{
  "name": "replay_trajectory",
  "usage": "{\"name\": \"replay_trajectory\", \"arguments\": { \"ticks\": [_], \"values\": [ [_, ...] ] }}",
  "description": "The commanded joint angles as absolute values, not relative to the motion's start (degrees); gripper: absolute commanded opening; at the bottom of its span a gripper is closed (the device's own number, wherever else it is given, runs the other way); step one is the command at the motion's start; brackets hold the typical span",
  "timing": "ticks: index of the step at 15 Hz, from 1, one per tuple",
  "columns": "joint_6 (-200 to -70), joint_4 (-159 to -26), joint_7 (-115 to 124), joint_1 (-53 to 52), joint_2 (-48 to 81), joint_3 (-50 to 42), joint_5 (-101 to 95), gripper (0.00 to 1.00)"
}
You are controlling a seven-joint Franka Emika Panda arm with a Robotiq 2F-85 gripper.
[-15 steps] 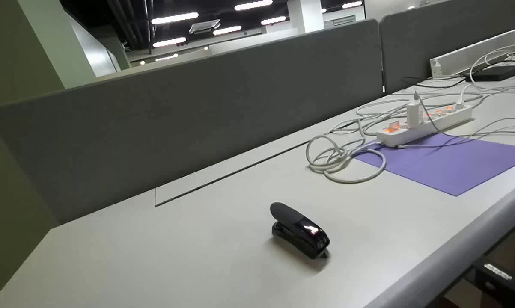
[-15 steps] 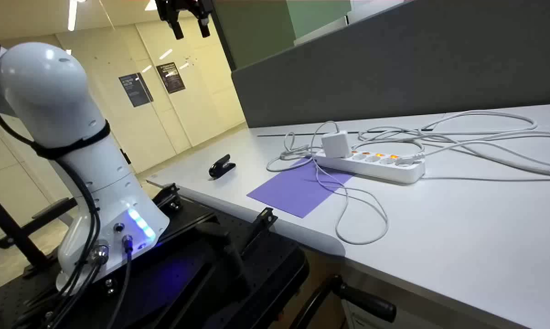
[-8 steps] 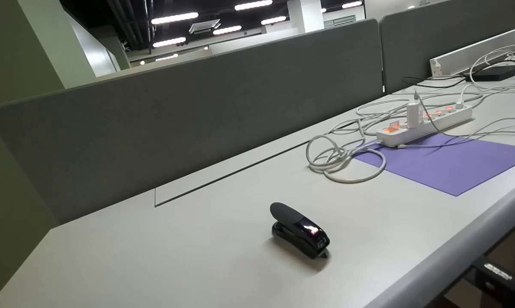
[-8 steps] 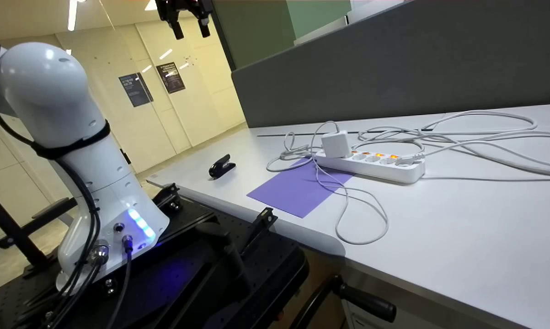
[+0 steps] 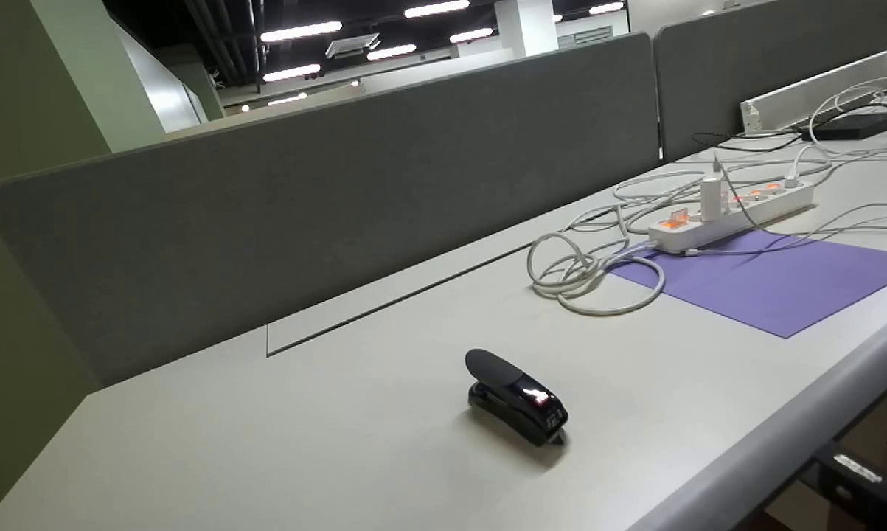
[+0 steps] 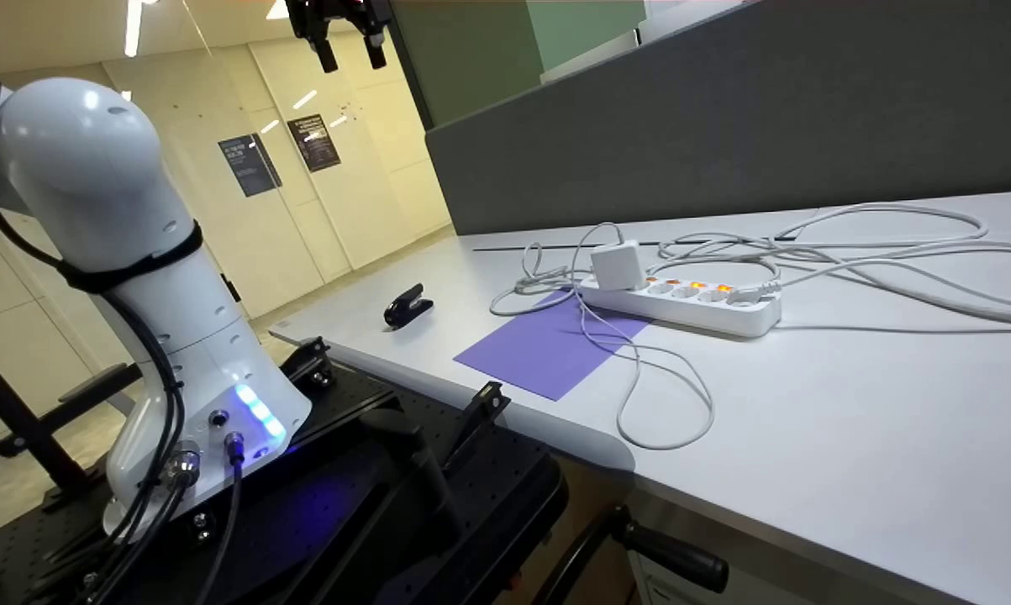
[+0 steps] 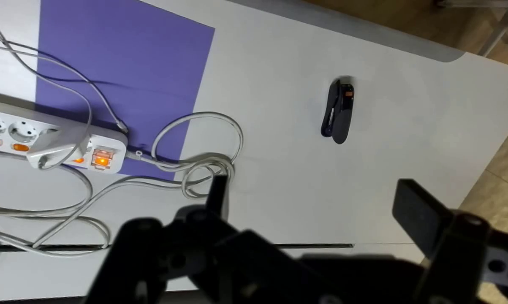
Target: Press the power button on the extension cord
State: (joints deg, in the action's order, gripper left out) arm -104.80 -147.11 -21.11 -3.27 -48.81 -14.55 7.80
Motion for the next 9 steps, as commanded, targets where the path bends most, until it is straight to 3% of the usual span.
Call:
{"name": "replay_trajectory", "arguments": {
  "ticks": [1,9],
  "values": [
    [-107.63,-146.51,-21.51,-1.78,-46.25,-14.97,8.55,1.00],
    [-122.39,-142.79,-23.90,-0.19,-30.00,-20.26,11.91,1.00]
  ]
}}
